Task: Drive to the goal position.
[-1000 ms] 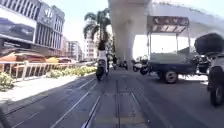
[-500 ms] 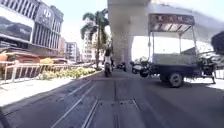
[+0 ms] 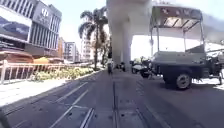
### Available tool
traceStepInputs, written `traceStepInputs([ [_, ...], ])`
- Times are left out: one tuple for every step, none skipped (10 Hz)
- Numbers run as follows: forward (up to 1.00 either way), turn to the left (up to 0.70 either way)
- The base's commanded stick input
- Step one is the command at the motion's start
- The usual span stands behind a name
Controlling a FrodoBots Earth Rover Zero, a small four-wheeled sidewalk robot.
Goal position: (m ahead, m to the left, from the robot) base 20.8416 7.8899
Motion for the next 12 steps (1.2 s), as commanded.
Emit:
traceStepInputs([
  [0.7, 0.0],
  [0.7, 0.0],
  [0.7, 0.0],
  [0.7, 0.0],
  [0.7, 0.0],
  [0.7, -0.1],
  [0.7, -0.14],
  [0.7, -0.04],
  [0.7, 0.0],
  [0.7, 0.0],
  [0.7, 0.0],
  [0.7, 0.0],
])
